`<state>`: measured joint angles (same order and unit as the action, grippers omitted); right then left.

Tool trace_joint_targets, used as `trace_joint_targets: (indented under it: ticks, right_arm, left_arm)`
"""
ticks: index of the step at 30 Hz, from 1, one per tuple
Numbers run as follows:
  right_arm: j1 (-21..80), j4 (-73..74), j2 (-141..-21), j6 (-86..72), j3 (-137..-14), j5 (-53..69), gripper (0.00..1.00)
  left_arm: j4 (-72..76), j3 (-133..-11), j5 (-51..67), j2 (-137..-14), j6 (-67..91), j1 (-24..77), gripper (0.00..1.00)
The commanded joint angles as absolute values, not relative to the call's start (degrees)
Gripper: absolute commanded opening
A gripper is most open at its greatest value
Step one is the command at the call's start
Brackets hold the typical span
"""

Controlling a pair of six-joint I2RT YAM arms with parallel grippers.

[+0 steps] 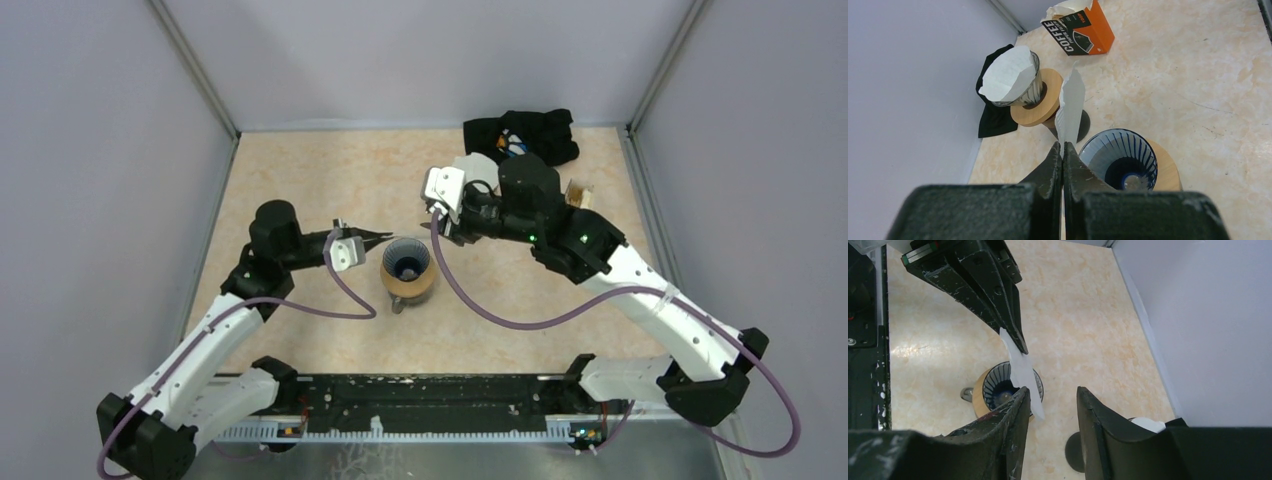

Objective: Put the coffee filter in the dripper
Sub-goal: Pass from the left arm to the right

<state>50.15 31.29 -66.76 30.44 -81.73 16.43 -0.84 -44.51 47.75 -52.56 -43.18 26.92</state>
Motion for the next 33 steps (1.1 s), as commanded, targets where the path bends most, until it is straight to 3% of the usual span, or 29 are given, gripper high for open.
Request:
trace_joint_targets:
  ticks: [1, 22, 33]
  right_arm:
    - [50.72, 26.75, -68.14, 30.94, -80.96, 18.66, 0.40]
    - [50.77, 23.76, -71.70, 30.08, -78.17, 25.29, 0.41]
    - [50.72, 23.64, -72.59, 30.48, -77.06, 22.52, 0.40]
  left_arm:
    - [1.93, -43.17, 48.34, -51.17, -45.08, 27.21, 0.00]
    - [3.92, -42.09, 50.48, -50.35, -43.76, 27.33, 0.00]
    - [4.16, -42.10, 51.81, -50.04, -42.96, 27.28, 0.00]
